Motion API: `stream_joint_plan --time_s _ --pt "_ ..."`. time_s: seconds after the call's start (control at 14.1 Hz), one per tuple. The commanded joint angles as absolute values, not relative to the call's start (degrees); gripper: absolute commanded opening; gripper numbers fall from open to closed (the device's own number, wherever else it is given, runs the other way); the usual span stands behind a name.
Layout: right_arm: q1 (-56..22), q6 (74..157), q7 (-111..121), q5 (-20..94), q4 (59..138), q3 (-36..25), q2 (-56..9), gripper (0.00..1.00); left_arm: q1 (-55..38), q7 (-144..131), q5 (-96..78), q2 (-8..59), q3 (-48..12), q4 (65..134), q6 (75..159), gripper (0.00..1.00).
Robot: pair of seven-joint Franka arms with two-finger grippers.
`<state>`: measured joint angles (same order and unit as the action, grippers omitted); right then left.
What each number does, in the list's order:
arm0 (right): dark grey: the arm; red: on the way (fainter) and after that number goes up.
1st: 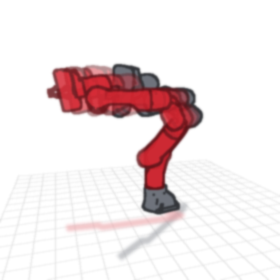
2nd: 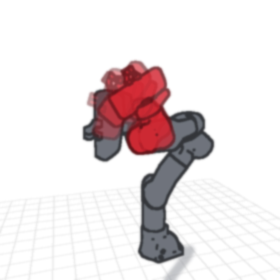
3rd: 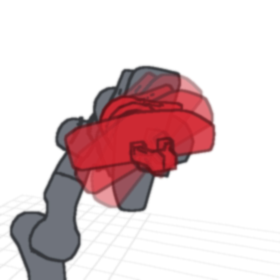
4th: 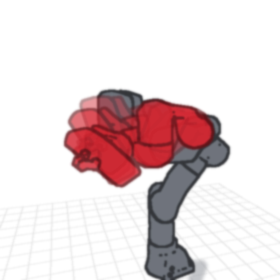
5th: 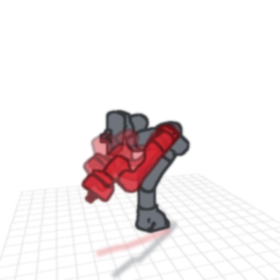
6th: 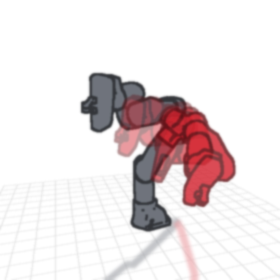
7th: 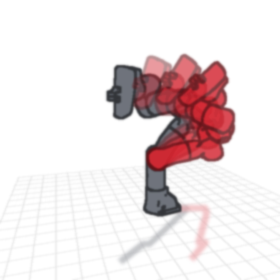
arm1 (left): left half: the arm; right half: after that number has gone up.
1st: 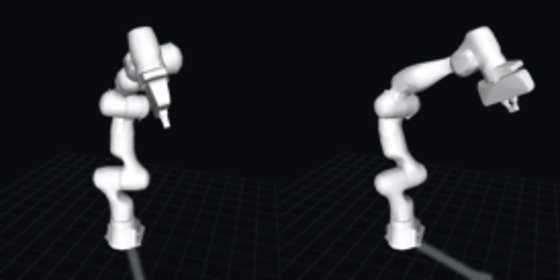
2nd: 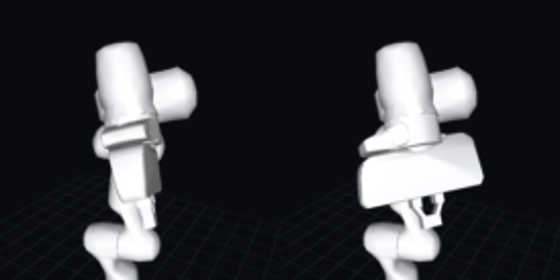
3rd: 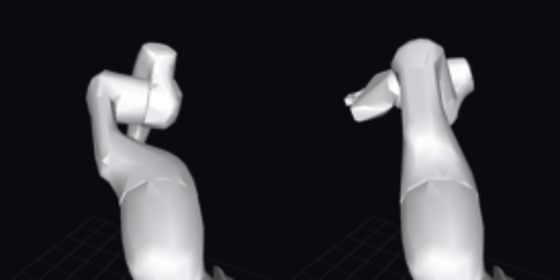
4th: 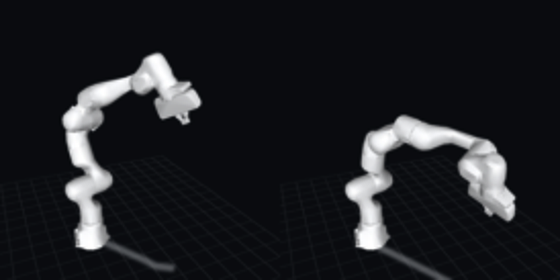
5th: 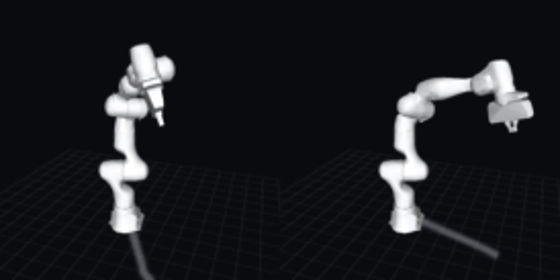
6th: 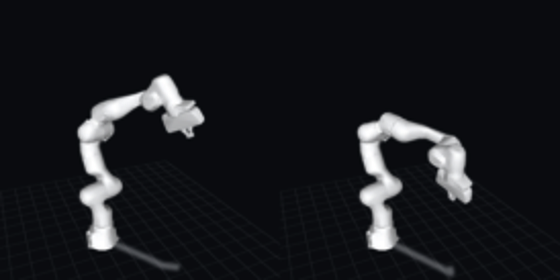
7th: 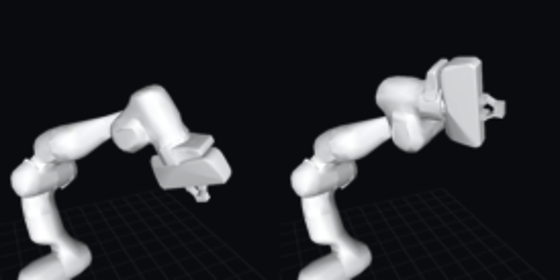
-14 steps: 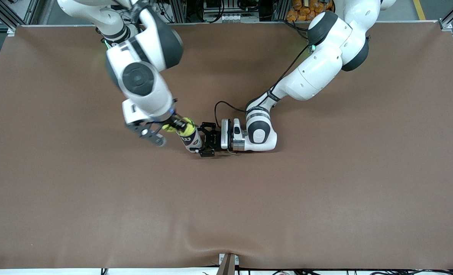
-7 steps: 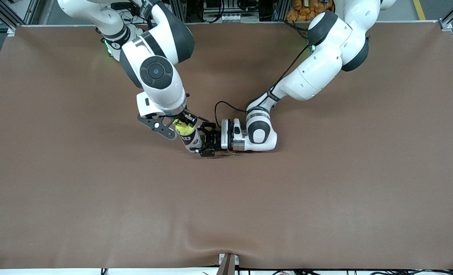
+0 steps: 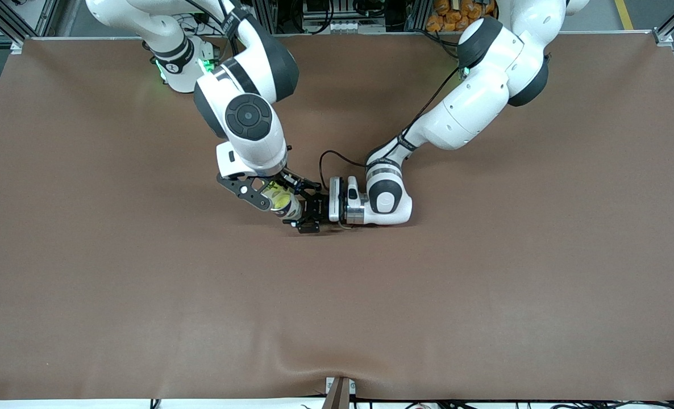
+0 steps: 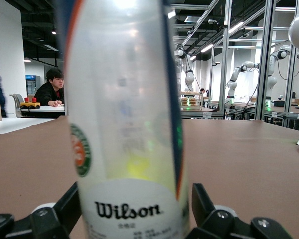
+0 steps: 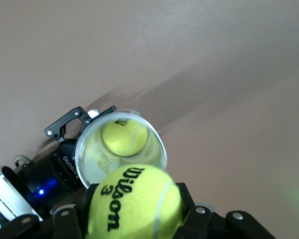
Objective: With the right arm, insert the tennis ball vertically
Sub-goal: 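Push the second ball into the can and open the right gripper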
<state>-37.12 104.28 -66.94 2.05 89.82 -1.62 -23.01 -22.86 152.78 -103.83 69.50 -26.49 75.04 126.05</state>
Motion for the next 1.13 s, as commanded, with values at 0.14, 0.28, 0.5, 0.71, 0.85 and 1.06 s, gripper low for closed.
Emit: stream_joint_plan --time_s 0.14,0.28,0.5,0.71,0.85,1.06 --pt "-37.0 105.29 -67.94 1.67 90.35 -2.37 -22.67 0.49 -23.38 154.78 -105.64 70.05 -26.02 74.53 124.98 0.94" --pt "-36.91 105.99 -67.94 1.41 90.18 -2.46 -22.94 0.5 -23.38 154.78 -105.64 70.05 -26.02 74.53 124.98 0.94" --pt "-37.0 108.02 -68.03 1.32 90.26 -2.46 -23.91 0.58 -23.38 154.78 -105.64 70.05 -26.02 74.62 124.98 0.94" --pt "-37.0 107.76 -68.03 1.32 90.35 -2.46 -23.91 1.0 -23.38 154.78 -105.64 70.05 -26.02 74.53 124.98 0.94" --pt "-37.0 107.58 -68.03 1.32 90.26 -2.46 -23.91 1.0 -23.38 154.78 -105.56 70.05 -26.02 74.53 124.98 0.94" --pt "-37.0 107.58 -68.03 1.32 90.26 -2.46 -23.91 1.0 -23.38 154.78 -105.56 70.05 -26.02 74.53 124.98 0.94"
